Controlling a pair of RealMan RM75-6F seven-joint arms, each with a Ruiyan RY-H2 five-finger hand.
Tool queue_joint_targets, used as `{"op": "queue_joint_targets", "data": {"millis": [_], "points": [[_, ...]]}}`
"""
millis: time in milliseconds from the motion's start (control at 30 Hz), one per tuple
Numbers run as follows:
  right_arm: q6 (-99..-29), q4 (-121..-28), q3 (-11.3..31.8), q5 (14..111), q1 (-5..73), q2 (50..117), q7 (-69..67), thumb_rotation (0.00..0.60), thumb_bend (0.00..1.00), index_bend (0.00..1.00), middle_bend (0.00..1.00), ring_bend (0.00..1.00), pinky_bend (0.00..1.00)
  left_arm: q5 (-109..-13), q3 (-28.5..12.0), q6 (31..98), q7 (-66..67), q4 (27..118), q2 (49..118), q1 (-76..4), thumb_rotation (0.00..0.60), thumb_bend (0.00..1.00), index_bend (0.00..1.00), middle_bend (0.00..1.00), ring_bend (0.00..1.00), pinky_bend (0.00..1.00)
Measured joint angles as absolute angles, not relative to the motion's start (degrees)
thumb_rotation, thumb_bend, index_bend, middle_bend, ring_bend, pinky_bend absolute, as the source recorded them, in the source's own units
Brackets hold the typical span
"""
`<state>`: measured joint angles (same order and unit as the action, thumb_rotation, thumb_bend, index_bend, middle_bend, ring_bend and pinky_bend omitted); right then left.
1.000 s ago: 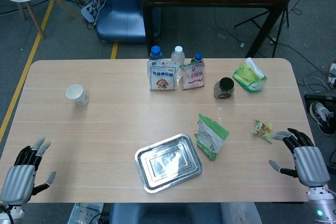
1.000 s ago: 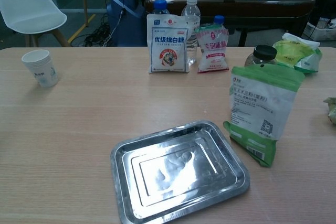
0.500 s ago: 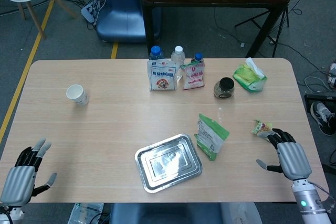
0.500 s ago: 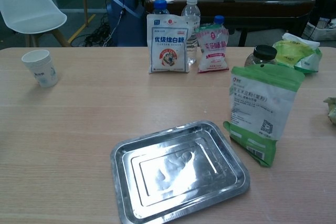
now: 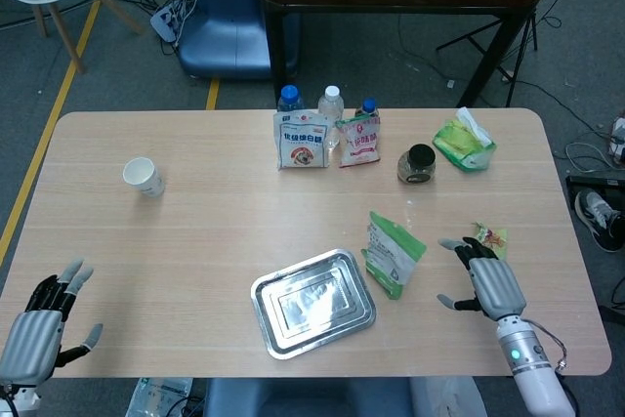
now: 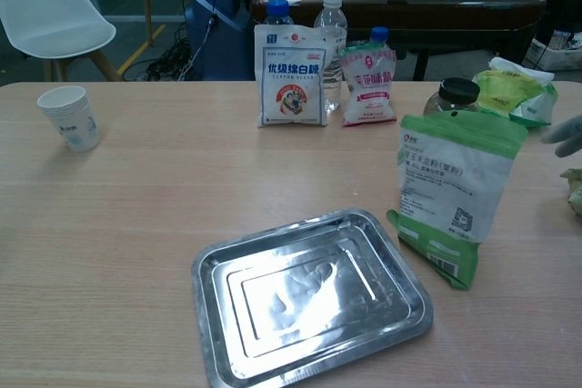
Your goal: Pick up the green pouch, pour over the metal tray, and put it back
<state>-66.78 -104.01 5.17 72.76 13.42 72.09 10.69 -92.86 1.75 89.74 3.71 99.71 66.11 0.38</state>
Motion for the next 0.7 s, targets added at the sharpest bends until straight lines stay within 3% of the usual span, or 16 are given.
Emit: {"op": "queue_joint_targets", "data": {"millis": [700], "points": [[-62.24, -94.35, 8.66, 63.57, 19.62, 86.6, 10.49, 0.6, 0.0, 0.11, 0.18, 0.07, 0.18, -92.15, 1.83, 89.52, 0.97, 97.23, 66.49, 0.43, 0.6, 0.28, 0.1, 0.03, 0.12, 0.06]]}}
